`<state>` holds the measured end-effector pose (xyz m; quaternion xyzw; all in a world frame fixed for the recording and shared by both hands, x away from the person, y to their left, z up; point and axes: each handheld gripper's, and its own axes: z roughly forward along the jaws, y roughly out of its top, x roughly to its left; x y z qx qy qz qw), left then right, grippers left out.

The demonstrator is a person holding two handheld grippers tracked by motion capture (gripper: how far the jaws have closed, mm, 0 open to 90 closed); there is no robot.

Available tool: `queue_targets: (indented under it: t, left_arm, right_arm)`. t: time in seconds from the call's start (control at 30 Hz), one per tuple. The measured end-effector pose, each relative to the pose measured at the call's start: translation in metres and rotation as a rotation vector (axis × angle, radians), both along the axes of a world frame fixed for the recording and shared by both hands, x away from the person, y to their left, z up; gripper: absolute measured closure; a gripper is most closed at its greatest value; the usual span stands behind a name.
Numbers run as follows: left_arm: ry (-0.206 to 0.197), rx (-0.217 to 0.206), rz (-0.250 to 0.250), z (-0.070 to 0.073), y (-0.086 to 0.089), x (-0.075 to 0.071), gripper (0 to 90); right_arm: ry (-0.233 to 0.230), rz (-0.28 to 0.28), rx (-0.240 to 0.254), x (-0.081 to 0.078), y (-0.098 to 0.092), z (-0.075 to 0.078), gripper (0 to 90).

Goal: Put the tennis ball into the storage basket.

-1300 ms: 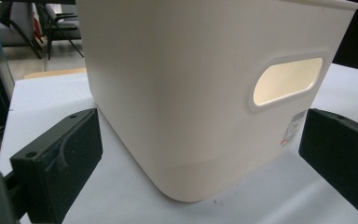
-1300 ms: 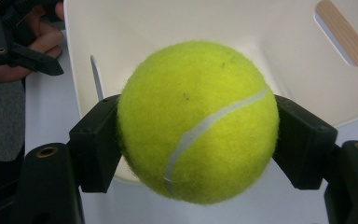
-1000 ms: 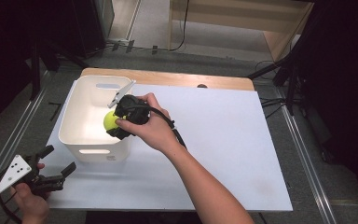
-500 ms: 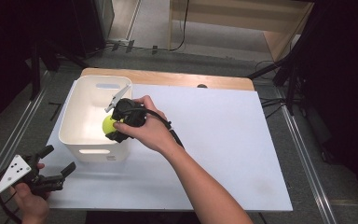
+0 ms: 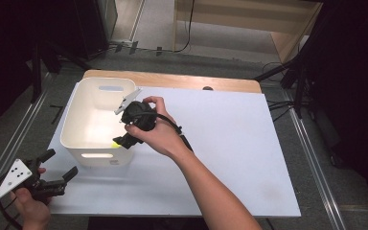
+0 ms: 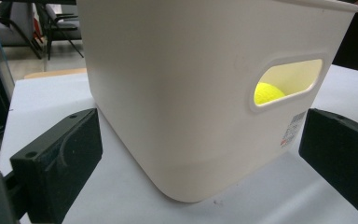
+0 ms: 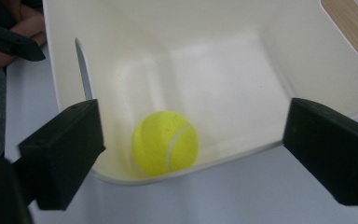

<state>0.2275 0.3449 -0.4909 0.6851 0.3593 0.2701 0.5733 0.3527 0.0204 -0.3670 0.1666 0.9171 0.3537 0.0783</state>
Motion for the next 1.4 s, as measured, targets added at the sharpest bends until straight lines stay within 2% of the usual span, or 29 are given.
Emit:
queue_targets:
  t: [0.47, 0.9, 1.4]
  left_arm:
    - [-0.001, 0.007, -0.001, 0.000, 0.000, 0.000, 0.0]
    - [-0.002, 0.009, 0.001, 0.000, -0.001, 0.000, 0.0]
    - [0.000, 0.015, 0.001, 0.000, -0.001, 0.000, 0.0]
  right_arm:
    - [-0.044, -0.070, 0.040, -0.007, -0.038, -0.003, 0.0]
    - [-0.054, -0.136, 0.053, -0.014, -0.084, -0.017, 0.0]
    - [-0.071, -0.220, 0.103, -0.024, -0.132, -0.033, 0.0]
